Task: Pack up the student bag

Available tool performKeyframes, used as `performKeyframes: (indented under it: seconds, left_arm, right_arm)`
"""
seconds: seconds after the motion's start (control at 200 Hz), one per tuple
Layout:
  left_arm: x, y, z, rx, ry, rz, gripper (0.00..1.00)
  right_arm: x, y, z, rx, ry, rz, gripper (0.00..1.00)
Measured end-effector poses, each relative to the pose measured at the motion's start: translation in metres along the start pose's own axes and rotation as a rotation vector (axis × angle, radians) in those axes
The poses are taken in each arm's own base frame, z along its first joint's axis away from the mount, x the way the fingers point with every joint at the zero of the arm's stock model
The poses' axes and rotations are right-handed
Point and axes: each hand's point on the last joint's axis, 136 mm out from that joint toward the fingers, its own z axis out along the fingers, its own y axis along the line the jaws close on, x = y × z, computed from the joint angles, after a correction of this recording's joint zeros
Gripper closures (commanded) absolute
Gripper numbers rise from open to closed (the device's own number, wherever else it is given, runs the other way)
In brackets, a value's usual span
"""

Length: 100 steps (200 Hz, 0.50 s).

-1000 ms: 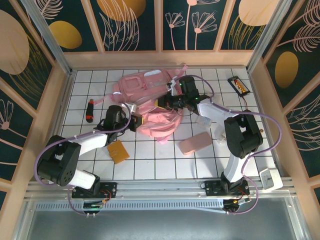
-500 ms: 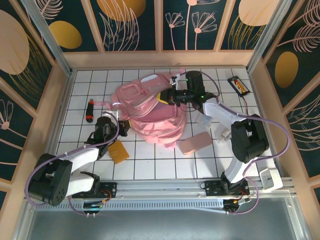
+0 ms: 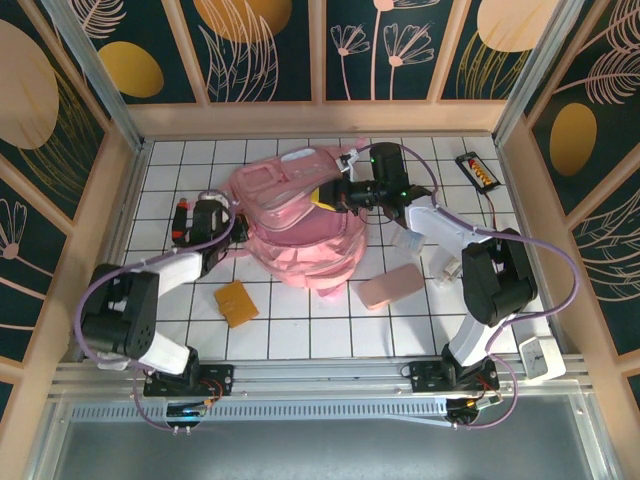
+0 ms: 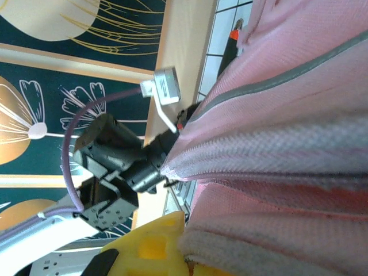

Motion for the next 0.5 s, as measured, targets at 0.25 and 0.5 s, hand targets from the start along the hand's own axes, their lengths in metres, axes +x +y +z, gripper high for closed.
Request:
performKeyframes:
  seconds: [0.25, 0.5]
  left_arm:
    - [-0.016, 0.006, -0.001, 0.048, 0.029, -0.036, 0.56]
    - [-0.085, -0.089, -0.119, 0.386, -0.287, 0.439, 0.20]
  right_arm:
    - [-0.007, 0.008, -0.002, -0.001, -0.014, -0.023, 1.00]
    - [-0.014, 0.013, -0.002, -0.007, -0.039, 0.012, 1.00]
